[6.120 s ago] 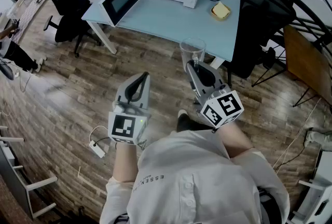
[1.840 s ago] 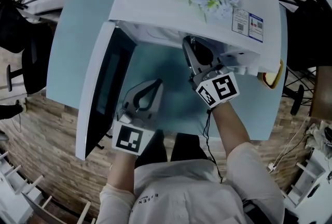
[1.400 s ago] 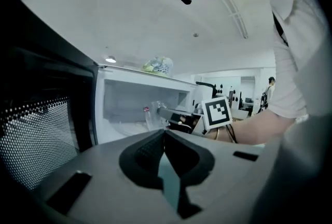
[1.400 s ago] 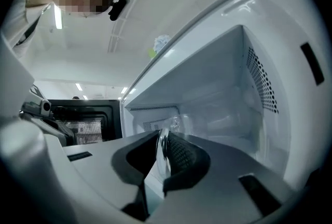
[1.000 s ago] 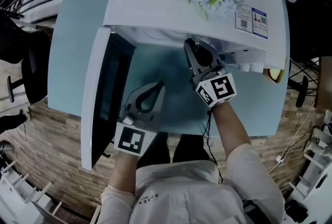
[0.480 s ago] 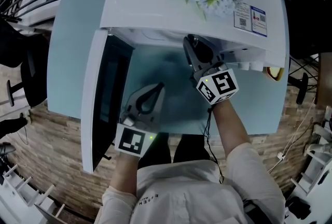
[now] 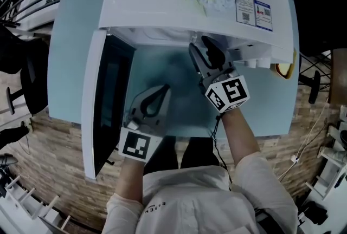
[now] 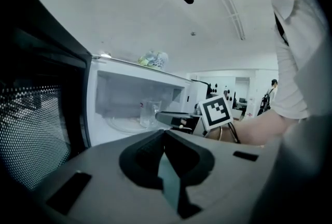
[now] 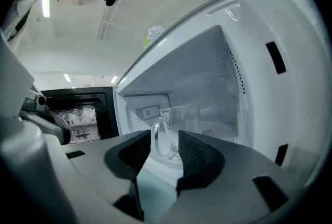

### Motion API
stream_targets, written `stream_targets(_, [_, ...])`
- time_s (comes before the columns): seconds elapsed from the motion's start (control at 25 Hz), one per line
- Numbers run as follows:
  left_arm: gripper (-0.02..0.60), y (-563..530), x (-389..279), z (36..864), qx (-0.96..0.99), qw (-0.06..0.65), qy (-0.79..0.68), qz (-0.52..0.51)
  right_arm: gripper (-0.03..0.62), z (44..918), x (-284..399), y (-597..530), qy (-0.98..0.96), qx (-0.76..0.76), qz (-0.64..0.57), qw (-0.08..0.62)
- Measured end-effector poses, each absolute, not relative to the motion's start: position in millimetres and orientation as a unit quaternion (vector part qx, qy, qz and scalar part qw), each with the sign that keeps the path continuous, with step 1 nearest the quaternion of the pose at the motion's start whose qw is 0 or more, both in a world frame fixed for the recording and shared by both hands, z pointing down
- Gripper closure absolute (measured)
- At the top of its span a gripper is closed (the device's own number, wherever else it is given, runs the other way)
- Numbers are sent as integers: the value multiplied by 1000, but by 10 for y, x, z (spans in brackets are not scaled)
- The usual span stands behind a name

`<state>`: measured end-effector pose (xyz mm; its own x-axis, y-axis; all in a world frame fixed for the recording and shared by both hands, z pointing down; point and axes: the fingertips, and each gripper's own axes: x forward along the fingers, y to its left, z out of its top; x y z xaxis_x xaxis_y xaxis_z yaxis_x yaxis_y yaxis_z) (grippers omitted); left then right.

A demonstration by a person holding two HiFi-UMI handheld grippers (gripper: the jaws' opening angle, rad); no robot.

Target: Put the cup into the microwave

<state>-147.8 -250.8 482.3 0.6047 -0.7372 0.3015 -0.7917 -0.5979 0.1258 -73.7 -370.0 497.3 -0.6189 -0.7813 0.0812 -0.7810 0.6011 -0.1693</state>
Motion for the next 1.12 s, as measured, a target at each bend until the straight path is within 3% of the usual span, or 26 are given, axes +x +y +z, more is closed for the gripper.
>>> stream_targets(0.36, [579,-2432,-1434,4475,892,112,-427,96,439,4630,-690,-3206,891,-441,-105,-3])
stream_targets(0.48, [580,-2404,-1430,4274,895,99,-426,91,522,4405,-662,-3024,888,-447,-103,5])
stream_targets(0.64, [579,-2355,-1445,3987,896,76,-429,88,565,4094,-625,-2799,887,-450,-97,16])
stream_targets(1.12, [580,-2116,-1579,3201,891,20,-447,75,577,3095,-465,-2241,893,-447,-31,25])
